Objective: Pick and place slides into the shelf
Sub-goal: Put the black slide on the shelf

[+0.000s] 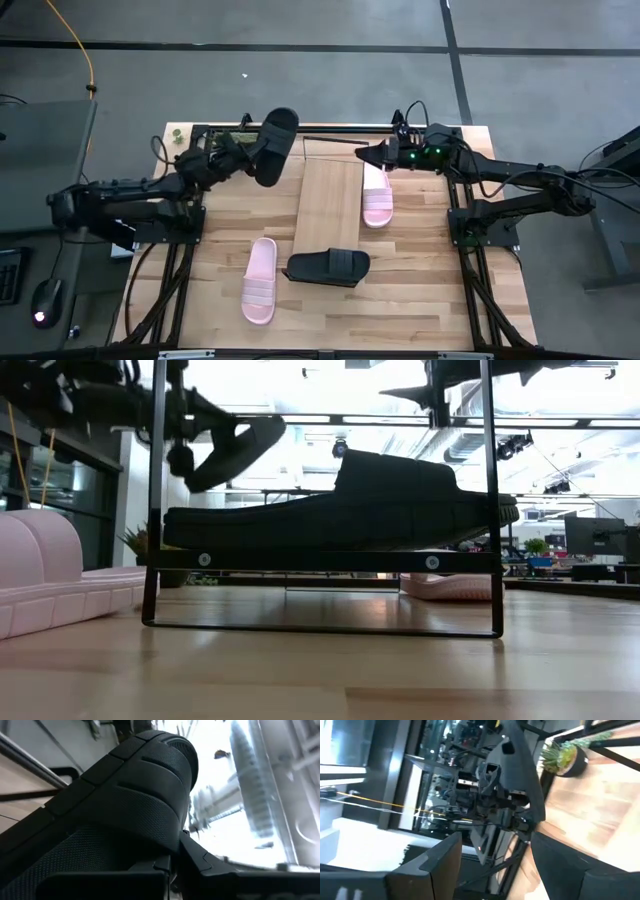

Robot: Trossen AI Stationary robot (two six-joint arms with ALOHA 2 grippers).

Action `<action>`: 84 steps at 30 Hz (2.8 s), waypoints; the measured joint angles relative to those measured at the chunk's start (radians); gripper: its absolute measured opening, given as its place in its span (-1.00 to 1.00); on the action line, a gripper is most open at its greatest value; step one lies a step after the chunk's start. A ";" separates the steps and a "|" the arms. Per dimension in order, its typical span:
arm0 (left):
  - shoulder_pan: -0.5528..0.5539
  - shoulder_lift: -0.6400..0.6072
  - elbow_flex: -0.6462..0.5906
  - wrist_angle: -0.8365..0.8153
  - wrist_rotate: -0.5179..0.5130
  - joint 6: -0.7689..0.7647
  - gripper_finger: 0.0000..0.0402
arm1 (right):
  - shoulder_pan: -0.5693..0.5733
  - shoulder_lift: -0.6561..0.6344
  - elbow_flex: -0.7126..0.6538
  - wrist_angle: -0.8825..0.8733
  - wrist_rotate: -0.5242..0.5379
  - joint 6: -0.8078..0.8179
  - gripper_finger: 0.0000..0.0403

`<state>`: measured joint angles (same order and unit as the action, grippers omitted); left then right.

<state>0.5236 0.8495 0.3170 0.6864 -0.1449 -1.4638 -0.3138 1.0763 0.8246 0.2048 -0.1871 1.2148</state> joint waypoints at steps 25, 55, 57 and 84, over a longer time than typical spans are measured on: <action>0.000 0.007 0.960 -1.226 0.269 0.546 -0.93 | 0.000 0.000 0.000 0.108 -0.055 -0.048 0.14; -0.093 0.294 1.179 -1.376 0.422 0.626 -0.97 | 0.018 0.056 0.498 -0.618 0.067 -0.491 0.14; -0.095 0.305 1.179 -1.374 0.424 0.625 -0.98 | 0.036 0.069 0.499 -0.595 0.062 -0.488 0.14; -0.092 0.375 1.179 -1.324 0.470 0.633 -0.95 | 0.118 0.222 0.498 -0.399 0.048 -0.450 0.14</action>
<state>0.4315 1.2250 1.4956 -0.6374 0.3248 -0.8303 -0.1955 1.2984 1.3228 -0.1942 -0.1387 0.7652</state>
